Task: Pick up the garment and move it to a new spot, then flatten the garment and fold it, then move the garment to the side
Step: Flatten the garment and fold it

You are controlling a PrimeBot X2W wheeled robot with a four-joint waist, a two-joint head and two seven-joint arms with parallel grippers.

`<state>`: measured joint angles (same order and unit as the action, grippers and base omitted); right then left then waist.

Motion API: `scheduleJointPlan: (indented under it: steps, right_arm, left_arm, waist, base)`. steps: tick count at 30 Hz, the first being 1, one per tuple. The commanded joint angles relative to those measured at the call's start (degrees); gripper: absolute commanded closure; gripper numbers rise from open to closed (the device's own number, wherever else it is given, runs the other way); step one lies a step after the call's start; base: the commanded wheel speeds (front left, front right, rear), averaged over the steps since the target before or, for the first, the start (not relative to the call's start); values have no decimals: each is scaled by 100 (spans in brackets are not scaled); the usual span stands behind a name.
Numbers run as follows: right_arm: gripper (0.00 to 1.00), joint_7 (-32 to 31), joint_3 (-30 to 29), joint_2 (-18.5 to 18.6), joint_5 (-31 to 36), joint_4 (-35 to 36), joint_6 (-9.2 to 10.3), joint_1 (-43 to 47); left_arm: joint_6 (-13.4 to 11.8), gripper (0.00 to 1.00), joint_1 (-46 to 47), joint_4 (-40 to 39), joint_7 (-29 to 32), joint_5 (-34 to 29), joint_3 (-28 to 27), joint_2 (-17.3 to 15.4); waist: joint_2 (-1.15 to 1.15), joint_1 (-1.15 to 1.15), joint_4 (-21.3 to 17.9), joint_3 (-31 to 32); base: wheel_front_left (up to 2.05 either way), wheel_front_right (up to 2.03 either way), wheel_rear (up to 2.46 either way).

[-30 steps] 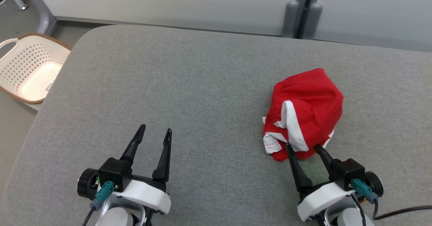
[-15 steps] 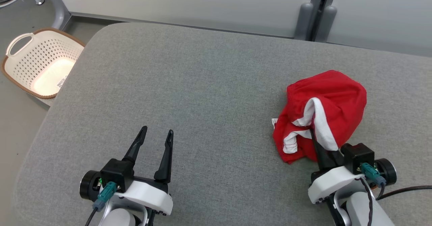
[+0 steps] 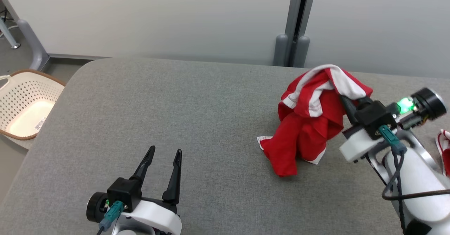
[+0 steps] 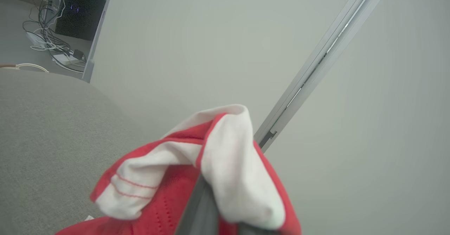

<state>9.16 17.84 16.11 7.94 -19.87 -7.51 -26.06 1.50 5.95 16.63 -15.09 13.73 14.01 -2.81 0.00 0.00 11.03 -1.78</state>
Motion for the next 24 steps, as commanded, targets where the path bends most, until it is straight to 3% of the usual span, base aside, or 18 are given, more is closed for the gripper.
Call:
scheduleJointPlan:
  steps: [1,6,8,11,18,21,24]
  right_arm:
    - [100,-61,210,100,85,65,5,-261]
    - [100,-14,824,174,200,192,5,-1276]
    - [100,60,1011,170,255,236,5,-1421]
    - [100,22,1821,321,103,126,5,-1289]
    - [100,-507,4430,1283,-1301,-167,9,-957]
    - [100,-872,5115,1758,-2006,-24,9,-980]
    - [100,-1137,5330,2085,-2331,150,9,-1072]
  left_arm:
    - [-18,0,-68,3,-8,27,14,-22]
    - [-74,0,-150,-31,-8,108,83,-22]
    - [-95,0,-175,-57,-8,115,84,-21]
    - [-110,0,-203,-70,-8,144,85,-20]
    - [-128,0,-114,-55,-8,153,78,-23]
    - [-138,0,-60,-48,-8,146,59,-20]
    - [-133,0,-29,-41,-8,151,45,-20]
  waist:
    - [0,0,-109,137]
    - [0,0,-119,270]
    - [0,0,-107,261]
    - [0,0,-90,212]
    - [0,0,-138,56]
    - [0,0,-219,-12]
    - [0,0,-292,-54]
  base:
    - [0,0,0]
    - [0,0,0]
    - [0,0,0]
    - [0,0,0]
    - [0,0,0]
    - [0,0,0]
    - [0,0,0]
